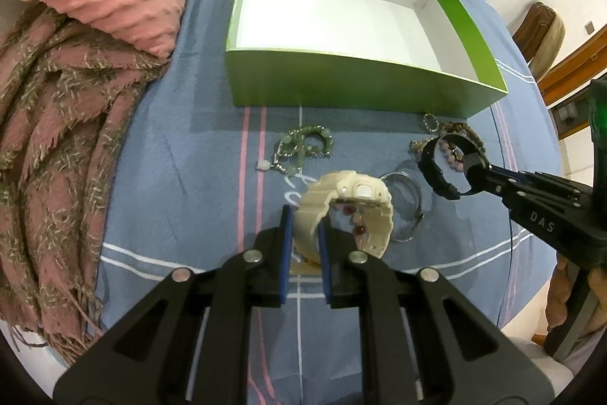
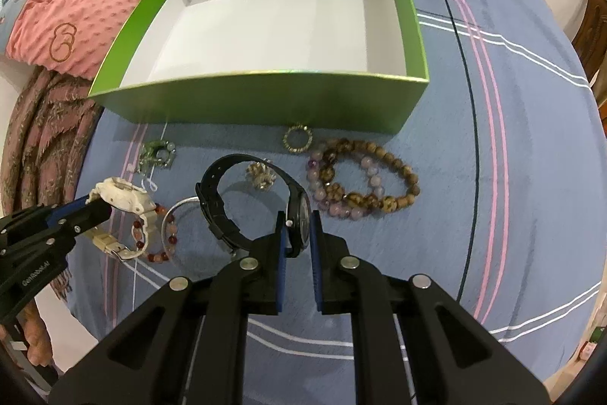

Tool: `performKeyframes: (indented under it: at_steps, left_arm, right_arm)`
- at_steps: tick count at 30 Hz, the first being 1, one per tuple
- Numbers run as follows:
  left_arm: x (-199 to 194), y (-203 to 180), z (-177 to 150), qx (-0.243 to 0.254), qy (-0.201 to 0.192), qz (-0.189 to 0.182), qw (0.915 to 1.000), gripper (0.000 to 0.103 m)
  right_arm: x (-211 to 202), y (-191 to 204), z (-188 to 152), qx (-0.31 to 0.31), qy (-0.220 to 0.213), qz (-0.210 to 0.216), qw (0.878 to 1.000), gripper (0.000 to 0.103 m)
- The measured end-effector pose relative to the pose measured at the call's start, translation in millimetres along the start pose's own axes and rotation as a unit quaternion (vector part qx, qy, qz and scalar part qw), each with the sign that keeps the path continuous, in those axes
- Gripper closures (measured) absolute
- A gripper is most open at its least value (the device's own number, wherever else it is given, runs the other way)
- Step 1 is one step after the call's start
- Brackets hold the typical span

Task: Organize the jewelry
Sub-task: 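Carry both watches into the green box and open both tools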

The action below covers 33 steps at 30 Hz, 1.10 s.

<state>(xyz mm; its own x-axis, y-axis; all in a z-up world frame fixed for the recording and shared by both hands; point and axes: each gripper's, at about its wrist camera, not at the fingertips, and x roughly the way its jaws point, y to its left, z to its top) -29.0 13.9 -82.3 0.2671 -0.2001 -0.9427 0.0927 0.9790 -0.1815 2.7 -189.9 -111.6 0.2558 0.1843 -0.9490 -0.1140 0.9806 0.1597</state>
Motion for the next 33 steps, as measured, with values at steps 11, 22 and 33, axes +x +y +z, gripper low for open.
performKeyframes:
  at_steps: [11,22,33]
  left_arm:
    - [-3.7,1.3,-3.5,-0.001,-0.004,0.003,1.0,0.09]
    - [-10.7,-6.3,-0.6,0.011,-0.017,0.009,0.9997,0.09]
    - [-14.0,-7.3,-0.2,0.014,-0.021,0.009,0.9996,0.09]
  right_arm:
    - [-5.6,0.7,-11.5,-0.01,-0.003,-0.006,1.0,0.092]
    - [-10.2,3.2,-14.0,-0.019,-0.011,-0.023,1.0,0.092]
    - [-12.6,5.3,-15.7,-0.024,-0.009,-0.027,0.999,0.092]
